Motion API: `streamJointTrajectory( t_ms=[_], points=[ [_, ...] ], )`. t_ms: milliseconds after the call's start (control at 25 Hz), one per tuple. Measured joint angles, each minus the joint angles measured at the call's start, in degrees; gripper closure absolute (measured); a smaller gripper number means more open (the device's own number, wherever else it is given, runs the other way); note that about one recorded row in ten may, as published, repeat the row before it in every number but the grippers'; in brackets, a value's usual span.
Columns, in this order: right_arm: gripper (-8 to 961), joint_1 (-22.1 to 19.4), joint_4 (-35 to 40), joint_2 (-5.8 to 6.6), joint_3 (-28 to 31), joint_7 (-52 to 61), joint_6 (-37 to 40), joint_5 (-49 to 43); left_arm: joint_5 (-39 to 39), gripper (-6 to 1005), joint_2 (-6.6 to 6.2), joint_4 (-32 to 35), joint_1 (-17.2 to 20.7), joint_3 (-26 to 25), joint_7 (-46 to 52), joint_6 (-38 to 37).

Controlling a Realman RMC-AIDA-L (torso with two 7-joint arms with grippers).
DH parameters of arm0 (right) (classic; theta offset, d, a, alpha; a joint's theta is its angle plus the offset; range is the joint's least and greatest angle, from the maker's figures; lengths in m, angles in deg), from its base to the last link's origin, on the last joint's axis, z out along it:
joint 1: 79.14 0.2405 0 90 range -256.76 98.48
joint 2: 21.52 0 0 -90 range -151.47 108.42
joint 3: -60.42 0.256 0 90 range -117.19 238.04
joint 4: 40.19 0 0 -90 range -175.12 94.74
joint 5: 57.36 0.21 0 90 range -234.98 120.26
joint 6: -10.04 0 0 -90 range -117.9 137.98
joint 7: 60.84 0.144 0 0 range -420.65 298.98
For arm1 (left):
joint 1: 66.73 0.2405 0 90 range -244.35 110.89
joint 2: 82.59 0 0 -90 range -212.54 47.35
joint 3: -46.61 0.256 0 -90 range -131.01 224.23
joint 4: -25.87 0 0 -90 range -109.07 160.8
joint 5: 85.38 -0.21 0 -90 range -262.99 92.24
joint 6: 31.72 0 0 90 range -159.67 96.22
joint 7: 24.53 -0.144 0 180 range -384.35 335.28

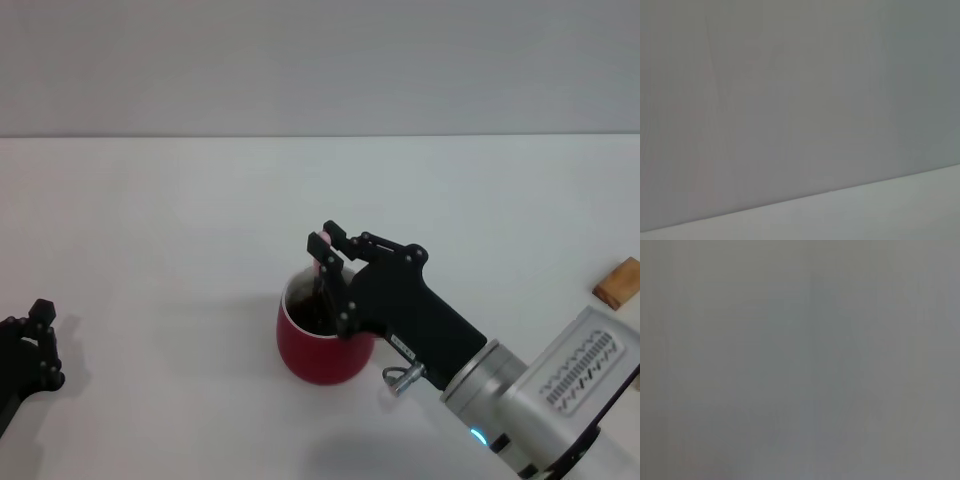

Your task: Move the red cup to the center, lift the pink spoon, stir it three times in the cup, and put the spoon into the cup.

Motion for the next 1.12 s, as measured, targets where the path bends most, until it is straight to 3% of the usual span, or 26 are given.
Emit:
streamJointTrajectory(
  t_ms=[360,600,1000,1120],
  points=[
    [848,0.6,0.4,-0.01,0.1,1.9,0.1,-1.4,0.2,1001,-0.02,0.2,-0.4,-0.2,0.0,0.4],
    [611,-0.6,1.0,-0.01,1.3,1.7,1.7,-1.3,0.2,1001,-0.02,0.1,-0.6,-0.3,0.0,0.5],
    [394,-13.6,7.0,0.21,13.1,0.6,13.9,-0.9,0.4,1001,-0.02,0.0,0.0,-1.4,-0.1,-0.5],
    [382,-18.8,7.6,0.23,16.1,0.6,16.9,-0.8,0.4,1001,-0.02,-0.1,0.8,-2.1,-0.4,-3.1]
  ],
)
